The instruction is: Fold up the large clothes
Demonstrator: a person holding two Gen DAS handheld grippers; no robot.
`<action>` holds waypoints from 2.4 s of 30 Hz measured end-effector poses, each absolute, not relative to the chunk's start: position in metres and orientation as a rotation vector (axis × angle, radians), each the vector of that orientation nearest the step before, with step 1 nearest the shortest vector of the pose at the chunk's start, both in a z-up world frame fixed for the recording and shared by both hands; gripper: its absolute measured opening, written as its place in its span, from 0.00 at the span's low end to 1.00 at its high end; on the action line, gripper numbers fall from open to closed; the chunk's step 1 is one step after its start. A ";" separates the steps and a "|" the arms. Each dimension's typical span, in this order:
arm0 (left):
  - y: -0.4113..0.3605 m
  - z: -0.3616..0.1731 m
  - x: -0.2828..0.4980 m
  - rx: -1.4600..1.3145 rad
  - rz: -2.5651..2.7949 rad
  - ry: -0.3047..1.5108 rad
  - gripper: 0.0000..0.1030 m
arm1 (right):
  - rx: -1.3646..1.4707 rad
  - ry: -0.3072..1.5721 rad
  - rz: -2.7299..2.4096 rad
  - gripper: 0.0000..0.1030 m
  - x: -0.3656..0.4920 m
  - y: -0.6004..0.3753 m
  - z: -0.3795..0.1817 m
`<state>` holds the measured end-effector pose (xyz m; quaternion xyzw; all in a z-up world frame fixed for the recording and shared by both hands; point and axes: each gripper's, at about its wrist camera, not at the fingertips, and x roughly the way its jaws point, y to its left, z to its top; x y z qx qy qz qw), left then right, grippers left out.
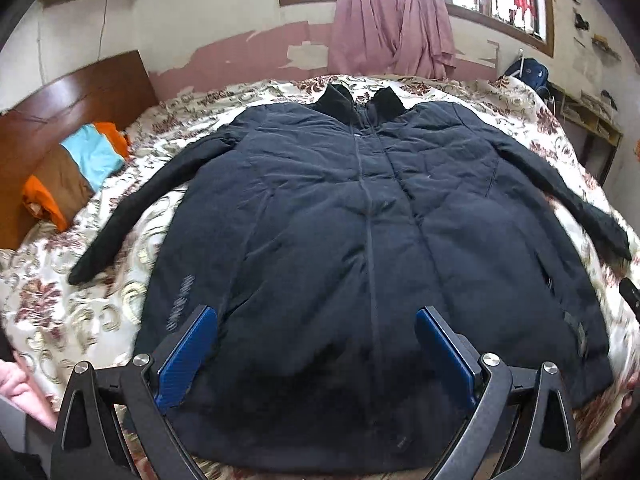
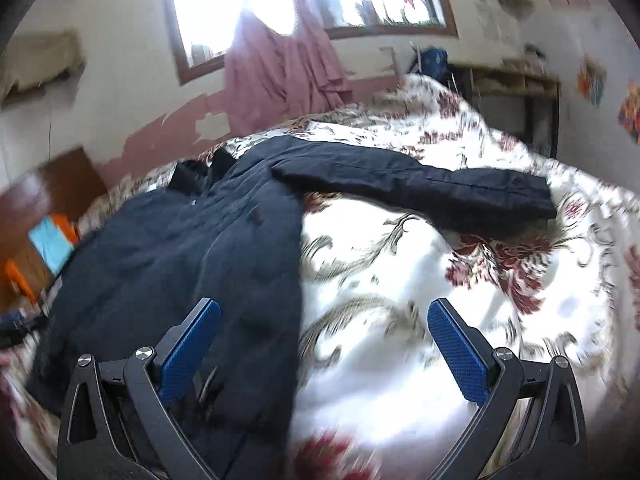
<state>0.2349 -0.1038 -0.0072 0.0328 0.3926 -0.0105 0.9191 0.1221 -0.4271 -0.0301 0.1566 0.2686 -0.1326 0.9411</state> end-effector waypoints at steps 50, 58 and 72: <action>-0.300 -0.054 0.492 -0.169 -0.274 0.931 1.00 | 0.880 0.073 -0.575 0.08 0.215 -0.647 -0.056; -0.181 -0.021 0.480 -0.197 -0.272 0.925 1.00 | 0.479 0.064 -0.302 0.08 0.275 -0.548 0.050; -0.004 -0.025 0.469 -0.470 -0.351 0.887 0.99 | 0.208 0.552 0.135 0.08 0.428 -0.322 0.036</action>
